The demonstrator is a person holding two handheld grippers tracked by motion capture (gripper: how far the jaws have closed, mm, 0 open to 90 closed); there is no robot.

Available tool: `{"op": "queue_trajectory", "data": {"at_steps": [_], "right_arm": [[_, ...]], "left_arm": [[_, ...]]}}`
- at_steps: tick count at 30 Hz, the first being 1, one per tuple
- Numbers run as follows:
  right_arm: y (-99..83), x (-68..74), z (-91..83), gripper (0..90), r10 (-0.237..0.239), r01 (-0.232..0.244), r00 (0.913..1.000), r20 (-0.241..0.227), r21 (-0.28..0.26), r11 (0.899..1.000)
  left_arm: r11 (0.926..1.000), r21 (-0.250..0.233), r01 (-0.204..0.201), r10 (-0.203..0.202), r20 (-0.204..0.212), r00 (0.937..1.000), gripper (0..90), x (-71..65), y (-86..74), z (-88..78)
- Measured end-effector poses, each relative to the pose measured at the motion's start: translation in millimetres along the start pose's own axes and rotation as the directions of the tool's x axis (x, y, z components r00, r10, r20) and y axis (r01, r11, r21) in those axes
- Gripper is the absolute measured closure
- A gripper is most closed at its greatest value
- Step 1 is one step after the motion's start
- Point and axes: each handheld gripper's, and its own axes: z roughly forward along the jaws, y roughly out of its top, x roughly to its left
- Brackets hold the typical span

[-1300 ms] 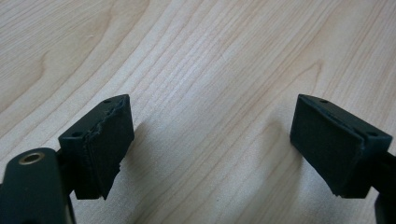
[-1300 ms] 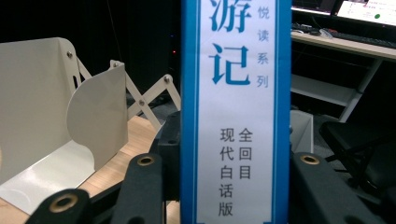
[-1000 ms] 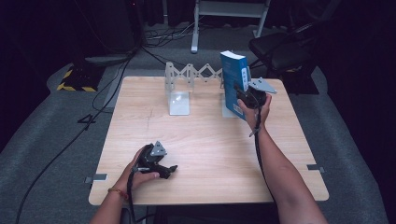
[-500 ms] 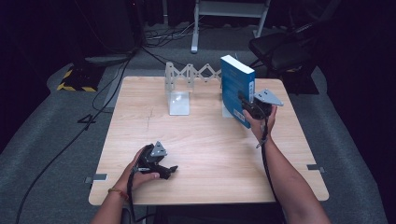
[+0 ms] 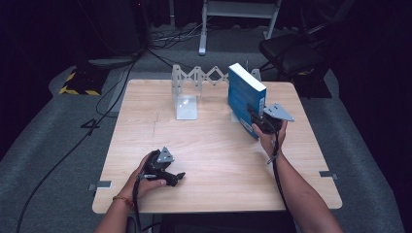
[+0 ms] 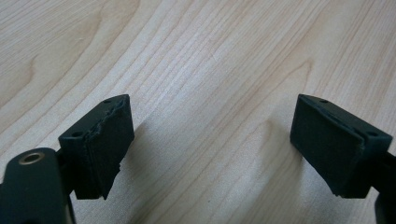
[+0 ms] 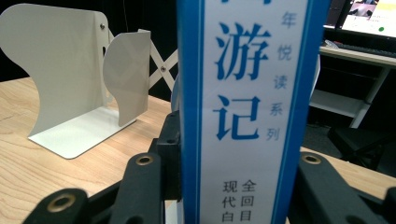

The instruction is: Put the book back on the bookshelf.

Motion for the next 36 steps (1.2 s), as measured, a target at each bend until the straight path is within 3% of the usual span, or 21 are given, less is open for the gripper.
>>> {"op": "queue_trajectory", "data": {"at_steps": [3, 9, 15, 18, 22, 36], "right_arm": [[-4.5, -4.5, -6.0, 61.3, 0.031, -0.031, 0.9994, 0.013, -0.013, 0.999], [-7.4, -13.7, -14.3, 61.1, 0.038, -0.038, 0.9989, 0.028, 0.000, 0.999], [-12.2, -21.0, -20.0, 60.9, 0.083, -0.083, 0.9947, 0.060, 0.000, 0.997], [-11.1, -19.6, -19.3, 60.9, 0.067, -0.067, 0.9963, 0.054, 0.004, 0.998], [-8.0, -15.6, -13.4, 61.0, 0.049, -0.049, 0.9974, 0.053, 0.004, 0.999], [2.5, -9.9, 24.5, 60.9, 0.057, -0.061, 0.9954, 0.077, 0.042, 0.997]], "left_arm": [[1.0000, 0.000, 0.000, 0.000, 0.001, 1.0000, 14.0, 0.0, 0.0, 0.0], [1.0000, 0.000, 0.000, 0.000, 0.000, 1.0000, 14.0, 0.1, 0.0, 0.0], [1.0000, 0.000, 0.002, -0.002, 0.001, 1.0000, 13.9, -0.3, 0.2, 0.2], [1.0000, 0.000, 0.001, -0.001, 0.000, 1.0000, 14.0, -0.2, 0.4, 0.3], [1.0000, 0.000, 0.000, 0.000, 0.001, 1.0000, 13.9, -0.2, 0.6, 0.5], [1.0000, 0.001, 0.000, 0.000, 0.003, 1.0000, 13.9, -0.1, 1.3, 1.1]]}}
